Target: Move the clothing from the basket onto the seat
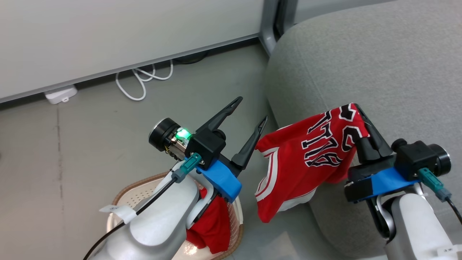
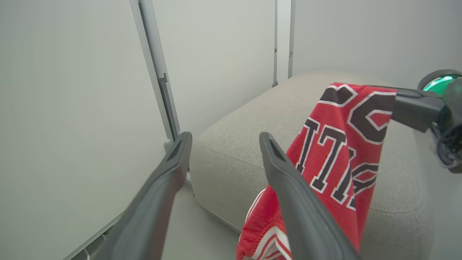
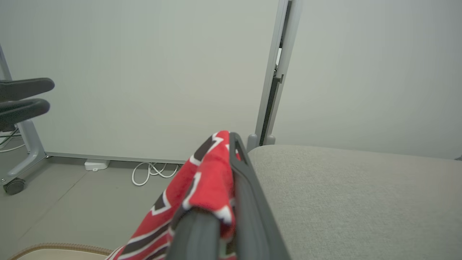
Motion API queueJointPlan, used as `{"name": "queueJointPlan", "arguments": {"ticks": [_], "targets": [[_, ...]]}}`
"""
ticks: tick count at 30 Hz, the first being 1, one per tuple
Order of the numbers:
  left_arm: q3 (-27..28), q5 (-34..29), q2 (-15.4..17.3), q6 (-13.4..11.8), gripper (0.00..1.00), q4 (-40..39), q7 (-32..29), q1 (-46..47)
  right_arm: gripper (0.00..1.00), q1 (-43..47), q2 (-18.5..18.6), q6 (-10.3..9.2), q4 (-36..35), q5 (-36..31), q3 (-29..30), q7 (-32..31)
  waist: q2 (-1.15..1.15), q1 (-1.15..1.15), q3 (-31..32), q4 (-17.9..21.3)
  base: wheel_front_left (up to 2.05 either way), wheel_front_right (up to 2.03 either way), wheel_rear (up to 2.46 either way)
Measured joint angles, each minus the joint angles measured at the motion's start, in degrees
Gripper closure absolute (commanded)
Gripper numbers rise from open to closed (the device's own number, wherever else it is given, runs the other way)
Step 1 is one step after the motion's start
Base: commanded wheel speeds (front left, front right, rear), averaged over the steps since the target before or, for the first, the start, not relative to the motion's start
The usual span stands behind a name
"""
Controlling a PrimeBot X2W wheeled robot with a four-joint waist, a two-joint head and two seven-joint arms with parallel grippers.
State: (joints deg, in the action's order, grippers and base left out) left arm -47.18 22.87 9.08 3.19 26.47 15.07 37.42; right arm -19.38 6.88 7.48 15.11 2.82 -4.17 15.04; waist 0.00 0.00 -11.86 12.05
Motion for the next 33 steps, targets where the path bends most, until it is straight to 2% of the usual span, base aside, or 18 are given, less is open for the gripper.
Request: {"name": "queueJointPlan", "arguments": {"ticks": [9,19,29,33], "targets": [[-0.29,-0.36,-1.01,0.73,0.00,0.85,0.00,0.24,1.00,1.82,-0.75,0.00,-1.02,-0.14,2.64,0.00,0.00,0.00,-0.92,3.91,0.00,0.00,0.00],[-0.23,-1.27,-1.22,1.15,0.00,1.10,0.00,0.79,1.00,1.29,-0.88,0.00,-3.20,0.00,4.89,-0.01,0.00,0.00,-2.09,4.42,0.00,0.00,0.00],[-0.07,-2.66,-0.78,1.36,0.00,0.55,0.00,3.54,1.00,-10.16,0.63,0.00,-5.89,0.42,10.02,0.00,0.00,0.00,-6.47,3.55,0.00,0.00,0.00],[-0.14,-3.36,-0.58,1.36,0.00,0.34,-0.09,5.78,1.00,-17.42,2.31,0.00,-6.19,0.94,13.61,0.00,0.00,0.00,-9.95,2.97,0.00,0.00,0.00]]}}
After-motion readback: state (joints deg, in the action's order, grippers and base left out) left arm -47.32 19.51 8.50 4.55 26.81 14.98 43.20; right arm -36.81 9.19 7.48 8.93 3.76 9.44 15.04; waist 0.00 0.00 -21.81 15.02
